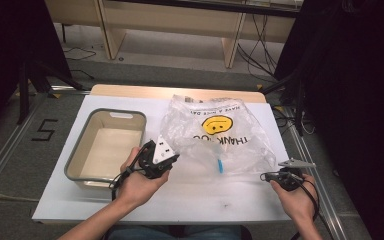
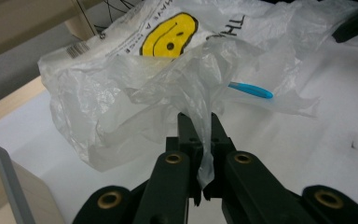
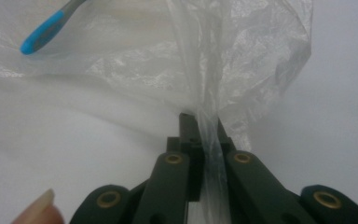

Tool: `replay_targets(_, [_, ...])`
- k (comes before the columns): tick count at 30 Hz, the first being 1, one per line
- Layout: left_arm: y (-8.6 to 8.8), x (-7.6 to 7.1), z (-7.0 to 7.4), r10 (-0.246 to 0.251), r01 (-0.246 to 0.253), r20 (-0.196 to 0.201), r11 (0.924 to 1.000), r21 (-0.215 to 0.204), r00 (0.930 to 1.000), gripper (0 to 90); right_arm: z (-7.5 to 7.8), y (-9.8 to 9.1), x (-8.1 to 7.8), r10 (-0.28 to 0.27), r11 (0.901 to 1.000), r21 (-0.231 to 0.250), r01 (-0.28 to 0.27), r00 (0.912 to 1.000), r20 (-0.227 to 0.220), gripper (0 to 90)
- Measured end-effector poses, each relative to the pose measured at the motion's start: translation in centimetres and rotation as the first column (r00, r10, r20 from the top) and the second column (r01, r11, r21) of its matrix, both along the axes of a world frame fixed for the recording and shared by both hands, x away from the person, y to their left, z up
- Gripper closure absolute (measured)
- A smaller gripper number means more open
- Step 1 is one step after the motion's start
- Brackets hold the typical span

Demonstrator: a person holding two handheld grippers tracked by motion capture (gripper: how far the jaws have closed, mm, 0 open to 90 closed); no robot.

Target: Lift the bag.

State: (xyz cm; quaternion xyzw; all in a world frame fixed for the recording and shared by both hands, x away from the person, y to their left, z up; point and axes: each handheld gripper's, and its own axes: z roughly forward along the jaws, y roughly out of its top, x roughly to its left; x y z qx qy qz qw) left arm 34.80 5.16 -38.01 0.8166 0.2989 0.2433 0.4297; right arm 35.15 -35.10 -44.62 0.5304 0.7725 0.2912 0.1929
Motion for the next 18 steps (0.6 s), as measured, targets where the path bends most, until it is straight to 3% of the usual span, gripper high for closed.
replay_targets(18, [0.5,0.9,3.2,0.037,-0.032,0.075,0.9971,-0.07,0.9965,88.6,1.4,-0.5,-0.5,-0.048,0.9988,0.009,0.048,0.9918,0.118,90.0])
